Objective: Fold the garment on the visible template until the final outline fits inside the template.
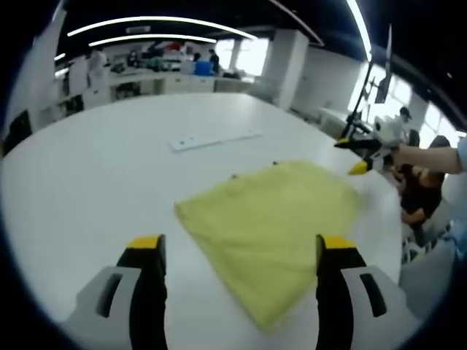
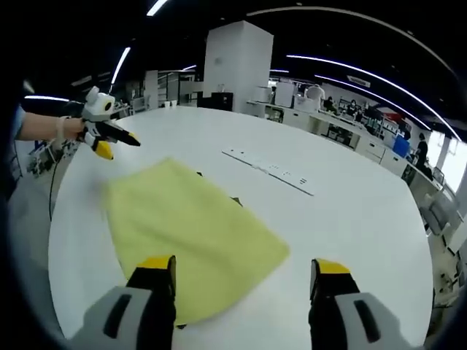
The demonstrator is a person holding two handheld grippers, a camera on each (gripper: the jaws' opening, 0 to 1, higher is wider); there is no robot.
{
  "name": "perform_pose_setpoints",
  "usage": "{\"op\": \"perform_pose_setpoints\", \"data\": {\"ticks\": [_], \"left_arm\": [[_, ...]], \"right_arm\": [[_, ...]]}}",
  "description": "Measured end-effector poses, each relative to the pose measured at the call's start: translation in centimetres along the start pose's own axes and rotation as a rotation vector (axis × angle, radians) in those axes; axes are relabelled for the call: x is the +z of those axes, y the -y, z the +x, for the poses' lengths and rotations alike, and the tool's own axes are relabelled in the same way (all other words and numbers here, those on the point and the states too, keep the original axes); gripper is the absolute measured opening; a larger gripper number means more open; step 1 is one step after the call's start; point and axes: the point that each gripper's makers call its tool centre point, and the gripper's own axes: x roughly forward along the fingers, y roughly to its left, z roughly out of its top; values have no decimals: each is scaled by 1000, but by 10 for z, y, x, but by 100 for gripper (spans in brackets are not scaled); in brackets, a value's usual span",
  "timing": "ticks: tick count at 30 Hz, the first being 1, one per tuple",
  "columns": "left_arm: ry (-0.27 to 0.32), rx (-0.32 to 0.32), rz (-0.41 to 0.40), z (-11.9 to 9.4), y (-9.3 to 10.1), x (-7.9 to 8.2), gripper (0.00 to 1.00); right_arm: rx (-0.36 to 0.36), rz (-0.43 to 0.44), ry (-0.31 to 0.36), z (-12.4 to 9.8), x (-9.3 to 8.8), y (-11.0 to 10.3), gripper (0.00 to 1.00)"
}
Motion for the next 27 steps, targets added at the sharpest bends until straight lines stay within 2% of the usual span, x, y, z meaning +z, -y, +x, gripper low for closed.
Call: {"op": "perform_pose_setpoints", "data": {"ticks": [8,12,17,22,25,27], "left_arm": [[-1,-16,-31,-20,16,-22,72],[-12,-16,-38,-30,22,-34,70],[-14,-18,-52,-36,25,-45,68],[-32,-18,-62,-38,39,-60,65],[-47,-19,-67,-36,41,-74,58],[-48,-31,-86,-34,40,-81,50]], "right_arm": [[11,55,1,-19,-18,-20,66],[1,85,10,-26,-25,-23,66],[1,118,6,-33,-38,-29,64],[10,136,-16,-37,-52,-39,61],[16,152,-22,-39,-61,-47,58],[28,165,-28,-40,-65,-54,50]]}}
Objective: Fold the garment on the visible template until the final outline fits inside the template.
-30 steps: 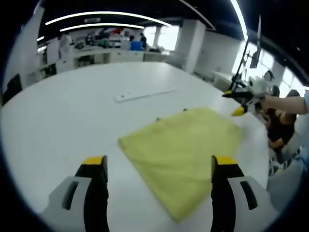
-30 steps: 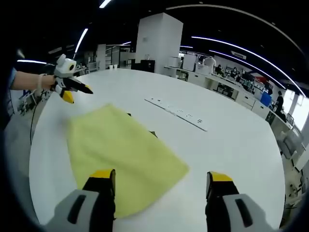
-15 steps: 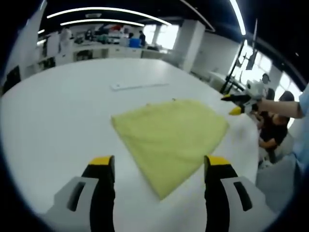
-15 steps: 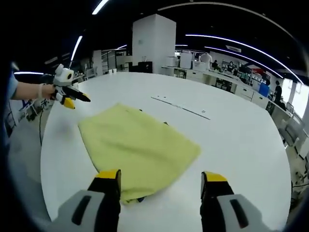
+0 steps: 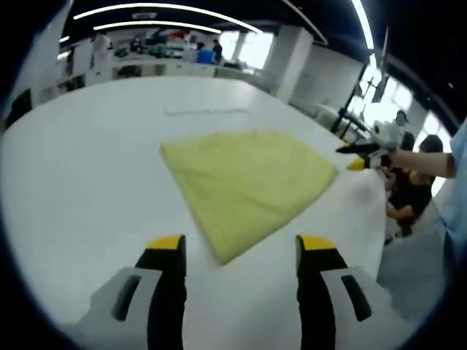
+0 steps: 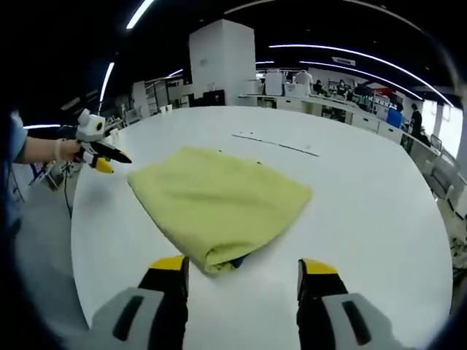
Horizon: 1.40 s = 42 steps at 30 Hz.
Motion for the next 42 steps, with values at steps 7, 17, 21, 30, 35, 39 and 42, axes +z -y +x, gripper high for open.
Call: {"op": "perform_pose_setpoints", "data": {"ticks": [7,17,21,30,35,39,42], "left_arm": [[2,20,-47,4,-8,-12,40],[3,30,-75,8,-10,-13,25],[5,23,-103,11,-13,-14,20],[-16,2,-108,16,-15,-18,10],[-15,4,-105,18,-23,-19,4],[-7,15,-125,17,-22,-18,0],[-8,22,-100,17,-27,-18,0]], "right_arm": [[32,31,-2,2,-5,-10,35],[91,97,-19,15,-6,-23,13],[97,92,-38,21,-10,-25,6],[102,88,-38,22,-6,-24,0],[103,91,-43,22,-7,-25,0],[102,101,-52,20,-8,-25,0],[112,80,-64,16,-10,-22,0]]}}
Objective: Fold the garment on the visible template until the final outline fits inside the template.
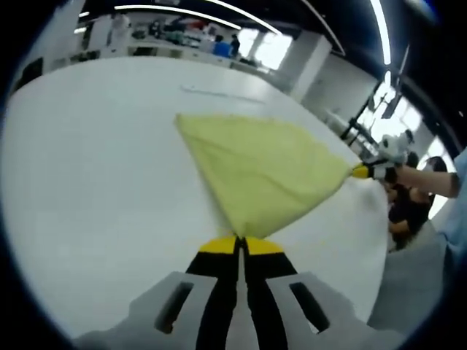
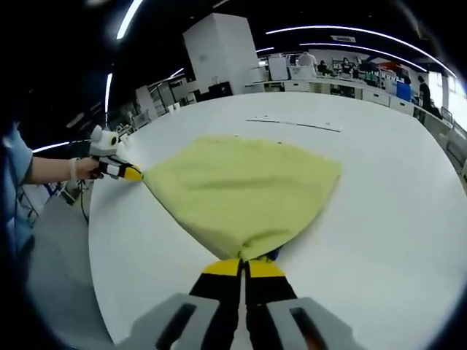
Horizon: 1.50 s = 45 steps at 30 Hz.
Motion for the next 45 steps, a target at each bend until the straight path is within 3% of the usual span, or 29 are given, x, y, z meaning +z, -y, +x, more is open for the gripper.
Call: {"op": "perform_pose_setpoints", "data": {"ticks": [8,16,23,35,40,42,45], "left_arm": [[-4,5,-20,-1,-3,-2,0],[-24,-3,1,-6,1,-8,0],[-34,-37,9,-22,23,-24,0],[-85,-98,-56,-43,62,-64,0],[-96,-97,-46,-49,65,-74,0],[-81,-102,-87,-49,61,-76,0],[-81,-103,-87,-49,58,-76,0]], "right_arm": [[20,39,-19,-18,-7,15,0],[37,14,-57,-18,-19,8,0],[41,34,-74,-27,-36,-1,0],[52,53,-101,-57,-69,-20,0],[67,69,-113,-64,-80,-25,0],[66,72,-116,-65,-83,-29,0],[60,84,-113,-64,-83,-30,0]]}}
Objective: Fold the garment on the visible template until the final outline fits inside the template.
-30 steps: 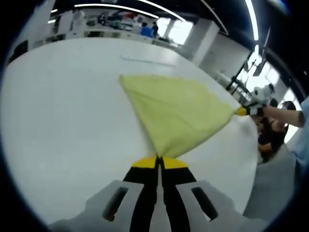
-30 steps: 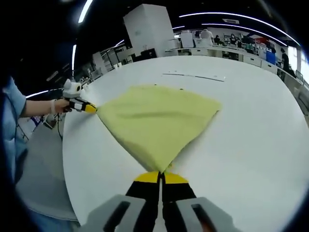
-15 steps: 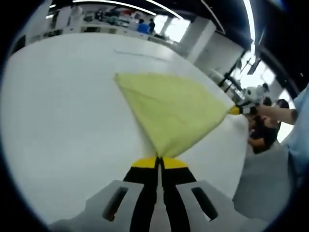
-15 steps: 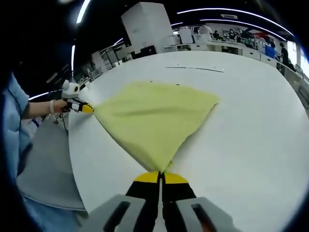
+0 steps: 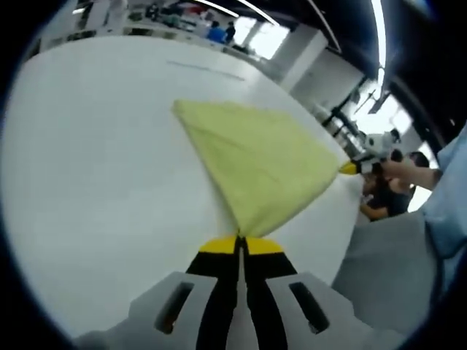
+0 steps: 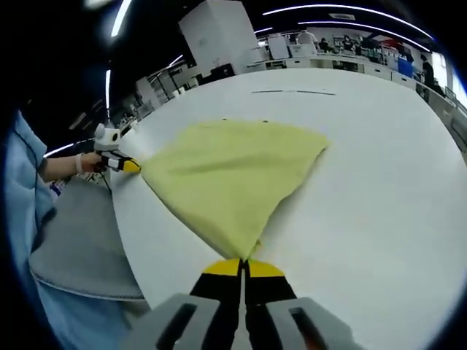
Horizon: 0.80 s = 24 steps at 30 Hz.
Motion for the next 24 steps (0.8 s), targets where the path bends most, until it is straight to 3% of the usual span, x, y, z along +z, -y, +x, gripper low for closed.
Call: {"op": "perform_pose_setpoints", "data": {"ticks": [7,12,14,16,19,24], "left_arm": [[-10,-14,37,1,4,-1,0],[27,-20,65,-7,9,4,1],[50,-22,51,-12,11,9,10],[78,-50,31,-21,22,15,20],[162,-74,100,-35,40,31,33],[218,-64,147,-44,63,39,62]], "right_arm": [[12,3,15,0,1,-3,0],[-19,-37,78,-11,10,-6,2],[-17,-29,125,-18,16,-9,14],[-47,-21,168,-23,24,-8,34],[-84,-51,284,-37,47,-16,59],[-97,-79,312,-47,52,-28,72]]}}
